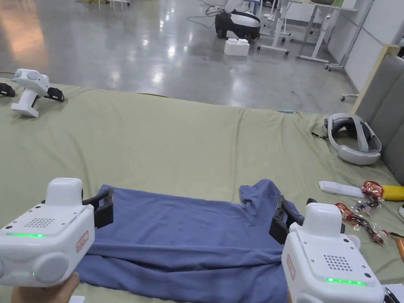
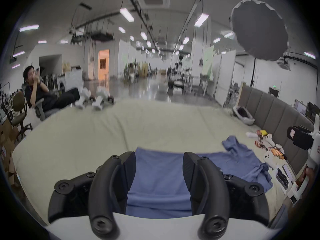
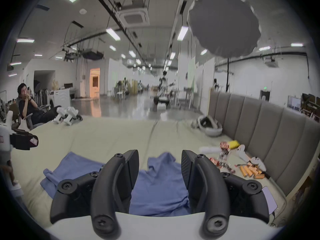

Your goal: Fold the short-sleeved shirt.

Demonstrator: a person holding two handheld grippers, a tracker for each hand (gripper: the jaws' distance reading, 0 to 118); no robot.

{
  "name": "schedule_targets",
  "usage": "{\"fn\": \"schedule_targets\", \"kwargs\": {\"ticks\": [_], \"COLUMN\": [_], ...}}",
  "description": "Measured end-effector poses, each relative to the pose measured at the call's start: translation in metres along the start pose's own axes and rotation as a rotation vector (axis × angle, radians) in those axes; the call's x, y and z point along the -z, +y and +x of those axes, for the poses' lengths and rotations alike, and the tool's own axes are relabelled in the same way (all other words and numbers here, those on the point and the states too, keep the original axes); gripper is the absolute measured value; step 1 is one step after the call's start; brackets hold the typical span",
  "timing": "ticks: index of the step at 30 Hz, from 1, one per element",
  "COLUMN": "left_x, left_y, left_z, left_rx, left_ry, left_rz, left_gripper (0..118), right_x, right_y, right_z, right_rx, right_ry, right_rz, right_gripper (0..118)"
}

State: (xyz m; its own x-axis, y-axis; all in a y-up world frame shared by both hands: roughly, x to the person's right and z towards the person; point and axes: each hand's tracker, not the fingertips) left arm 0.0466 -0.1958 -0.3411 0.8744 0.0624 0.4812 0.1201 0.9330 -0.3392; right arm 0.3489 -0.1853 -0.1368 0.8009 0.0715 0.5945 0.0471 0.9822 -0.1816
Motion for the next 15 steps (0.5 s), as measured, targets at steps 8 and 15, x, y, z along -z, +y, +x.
{"fn": "schedule_targets", "kwargs": {"ticks": [8, 15], "left_x": [-0.055, -0.05], "left_y": [0.011, 0.002], "left_z": [0.056, 0.034], "left_rx": [0.064, 0.056], "left_ry": [0.012, 0.01], "left_rz": [0.189, 0.191], "left_gripper": [16, 2], "right_x": [-0.028, -0.034], "right_y": [0.005, 0.004], "right_z": [-0.01, -0.01], "right_rx": [0.11, 0.022], "right_ry": [-0.043, -0.044], "right_rz": [0.079, 0.107], "right_gripper": [11, 7]}}
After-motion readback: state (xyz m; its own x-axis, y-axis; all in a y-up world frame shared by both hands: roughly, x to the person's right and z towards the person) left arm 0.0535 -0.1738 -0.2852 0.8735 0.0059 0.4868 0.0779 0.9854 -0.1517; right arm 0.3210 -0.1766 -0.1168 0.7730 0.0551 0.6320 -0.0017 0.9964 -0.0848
